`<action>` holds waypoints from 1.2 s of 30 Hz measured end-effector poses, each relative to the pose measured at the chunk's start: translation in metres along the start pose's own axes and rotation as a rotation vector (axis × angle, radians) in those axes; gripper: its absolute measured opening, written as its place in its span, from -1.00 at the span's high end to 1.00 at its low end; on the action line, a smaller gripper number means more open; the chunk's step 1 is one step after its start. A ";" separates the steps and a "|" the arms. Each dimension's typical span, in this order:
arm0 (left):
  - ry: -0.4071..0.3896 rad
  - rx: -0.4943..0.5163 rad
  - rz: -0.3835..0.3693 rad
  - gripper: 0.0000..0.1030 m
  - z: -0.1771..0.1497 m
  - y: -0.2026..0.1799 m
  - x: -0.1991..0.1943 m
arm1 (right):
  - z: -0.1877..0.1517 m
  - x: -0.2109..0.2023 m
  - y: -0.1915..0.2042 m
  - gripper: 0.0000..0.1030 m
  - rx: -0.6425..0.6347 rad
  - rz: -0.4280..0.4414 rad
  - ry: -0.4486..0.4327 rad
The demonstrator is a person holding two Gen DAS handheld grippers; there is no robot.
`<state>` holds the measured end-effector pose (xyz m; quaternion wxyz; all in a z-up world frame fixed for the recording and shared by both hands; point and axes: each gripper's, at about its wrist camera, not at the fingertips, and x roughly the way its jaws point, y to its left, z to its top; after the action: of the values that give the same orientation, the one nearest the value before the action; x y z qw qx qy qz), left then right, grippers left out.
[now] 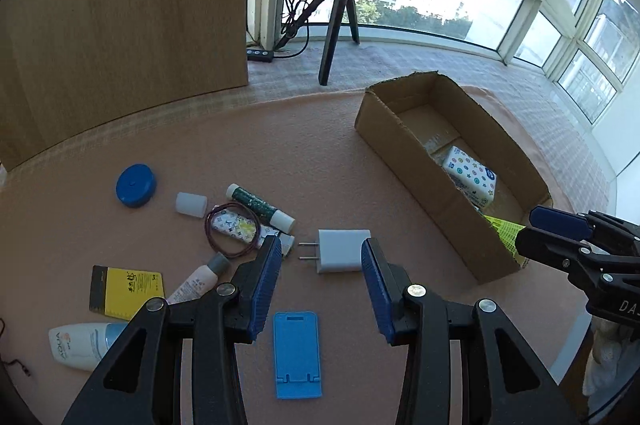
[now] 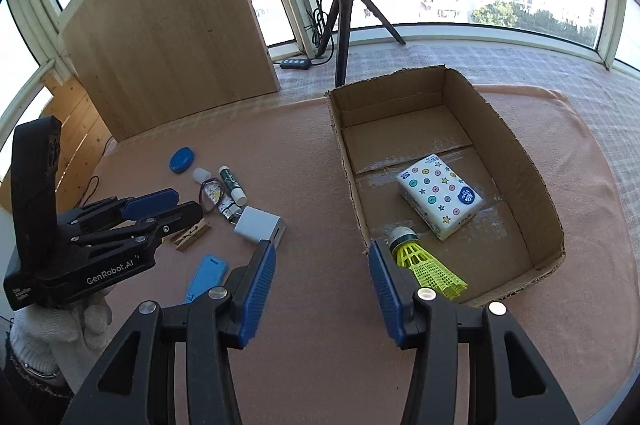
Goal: Organize objects
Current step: 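Carry the shuttlecock into the cardboard box and release it, then grasp the wooden clothespin with the left tool while the right tool grasps the blue phone stand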
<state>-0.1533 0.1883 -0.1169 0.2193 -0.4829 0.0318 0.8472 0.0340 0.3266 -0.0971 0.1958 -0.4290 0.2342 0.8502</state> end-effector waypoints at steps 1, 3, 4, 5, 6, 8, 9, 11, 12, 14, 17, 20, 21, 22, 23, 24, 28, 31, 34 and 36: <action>0.008 -0.020 0.012 0.13 -0.003 0.014 0.000 | -0.002 0.004 0.006 0.13 -0.005 0.009 0.007; 0.019 -0.056 0.036 0.13 -0.009 0.038 0.001 | -0.006 0.012 0.018 0.13 -0.012 0.028 0.024; 0.023 -0.065 0.047 0.13 -0.011 0.048 0.001 | -0.008 0.016 0.024 0.13 -0.016 0.034 0.035; 0.028 -0.072 0.054 0.13 -0.014 0.058 0.001 | -0.010 0.021 0.030 0.13 -0.018 0.038 0.046; 0.031 -0.080 0.061 0.13 -0.016 0.067 0.001 | -0.012 0.026 0.035 0.13 -0.021 0.041 0.056; 0.037 -0.084 0.065 0.14 -0.018 0.079 0.002 | -0.017 0.033 0.044 0.13 -0.026 0.048 0.074; 0.043 -0.081 0.063 0.14 -0.019 0.082 0.005 | -0.019 0.037 0.048 0.13 -0.026 0.052 0.083; 0.063 -0.075 0.060 0.14 -0.020 0.088 0.011 | -0.023 0.046 0.055 0.13 -0.025 0.062 0.105; 0.077 -0.072 0.058 0.14 -0.020 0.089 0.015 | -0.025 0.050 0.059 0.13 -0.027 0.064 0.116; 0.113 -0.057 0.044 0.12 -0.020 0.087 0.025 | -0.029 0.059 0.066 0.13 -0.035 0.064 0.138; 0.146 -0.010 0.055 -0.09 -0.021 0.080 0.041 | -0.035 0.069 0.075 0.13 -0.039 0.066 0.162; 0.168 0.019 0.070 -0.26 -0.020 0.075 0.054 | -0.041 0.076 0.079 0.13 -0.037 0.064 0.179; 0.177 0.028 0.067 -0.26 -0.021 0.073 0.058 | -0.042 0.077 0.080 0.13 -0.037 0.063 0.183; 0.185 0.039 0.069 -0.26 -0.022 0.072 0.061 | -0.043 0.078 0.081 0.13 -0.037 0.061 0.186; 0.195 0.050 0.073 -0.26 -0.022 0.070 0.066 | -0.044 0.078 0.081 0.13 -0.036 0.059 0.188; 0.202 0.058 0.081 -0.26 -0.022 0.068 0.072 | -0.044 0.079 0.081 0.13 -0.034 0.056 0.189; 0.204 0.060 0.087 -0.14 -0.026 0.068 0.075 | -0.044 0.080 0.078 0.13 -0.023 0.051 0.190; 0.196 0.065 0.090 0.23 -0.029 0.067 0.071 | -0.044 0.083 0.079 0.13 -0.026 0.047 0.192; 0.191 0.058 0.086 0.31 -0.037 0.068 0.065 | -0.044 0.086 0.082 0.13 -0.033 0.046 0.197; 0.183 0.046 0.083 0.31 -0.046 0.068 0.059 | -0.044 0.089 0.085 0.13 -0.044 0.048 0.200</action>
<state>-0.1696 0.1345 -0.2011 0.1914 -0.5514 0.0912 0.8069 -0.0326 0.2440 -0.1733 0.1415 -0.5102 0.2443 0.8124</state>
